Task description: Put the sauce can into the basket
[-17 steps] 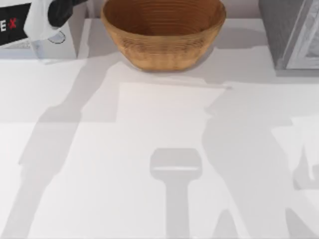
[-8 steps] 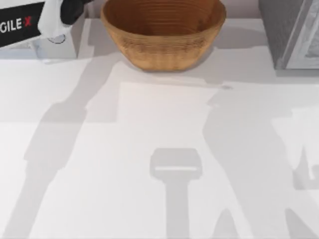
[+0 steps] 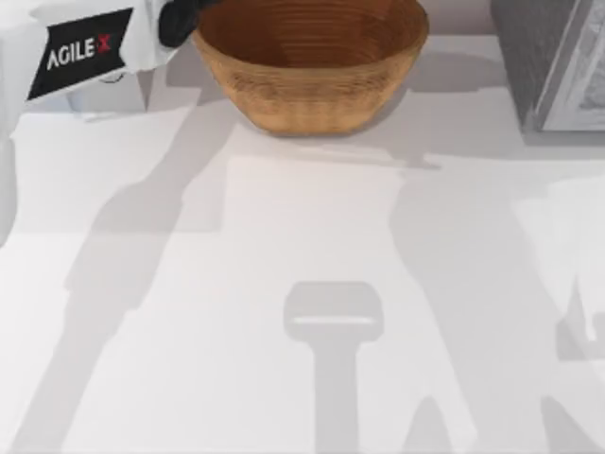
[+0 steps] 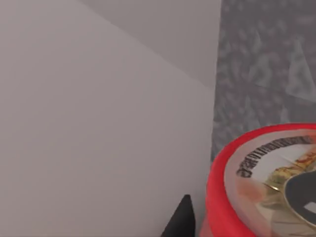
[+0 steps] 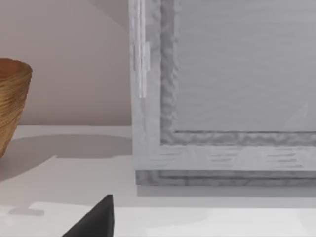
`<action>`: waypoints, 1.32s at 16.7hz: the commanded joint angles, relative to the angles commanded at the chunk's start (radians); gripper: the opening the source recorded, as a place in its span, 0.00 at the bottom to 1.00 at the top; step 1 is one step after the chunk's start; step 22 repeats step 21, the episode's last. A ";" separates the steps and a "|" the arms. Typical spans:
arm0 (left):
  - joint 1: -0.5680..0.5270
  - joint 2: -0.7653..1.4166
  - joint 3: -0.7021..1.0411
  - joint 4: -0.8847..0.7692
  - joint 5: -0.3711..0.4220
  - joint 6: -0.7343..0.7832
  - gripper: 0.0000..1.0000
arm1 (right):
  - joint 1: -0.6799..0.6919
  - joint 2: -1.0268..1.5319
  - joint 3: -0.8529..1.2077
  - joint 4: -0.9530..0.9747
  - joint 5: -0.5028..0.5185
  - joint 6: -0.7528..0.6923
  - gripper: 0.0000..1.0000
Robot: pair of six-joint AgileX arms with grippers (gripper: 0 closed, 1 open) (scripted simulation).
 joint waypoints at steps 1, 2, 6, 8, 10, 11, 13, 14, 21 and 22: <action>0.000 0.000 0.000 0.000 0.000 0.000 0.00 | 0.000 0.000 0.000 0.000 0.000 0.000 1.00; 0.000 0.000 0.000 0.000 0.000 0.000 0.00 | 0.000 0.000 0.000 0.000 0.000 0.000 1.00; 0.000 0.000 0.000 0.000 0.000 0.000 0.30 | 0.000 0.000 0.000 0.000 0.000 0.000 1.00; 0.000 0.000 0.000 0.000 0.000 0.000 0.45 | 0.000 0.000 0.000 0.000 0.000 0.000 1.00; 0.000 0.000 0.000 0.000 0.000 0.000 0.60 | 0.000 0.000 0.000 0.000 0.000 0.000 1.00; 0.000 0.000 0.000 0.000 0.000 0.000 0.68 | 0.000 0.000 0.000 0.000 0.000 0.000 1.00; 0.000 0.000 0.000 0.000 0.000 0.000 0.83 | 0.000 0.000 0.000 0.000 0.000 0.000 1.00; 0.000 0.000 0.000 0.000 0.000 0.000 0.90 | 0.000 0.000 0.000 0.000 0.000 0.000 1.00; 0.000 0.000 0.000 0.000 0.000 0.000 1.00 | 0.000 0.000 0.000 0.000 0.000 0.000 1.00; 0.000 0.000 0.000 0.000 0.000 0.000 1.00 | 0.000 0.000 0.000 0.000 0.000 0.000 1.00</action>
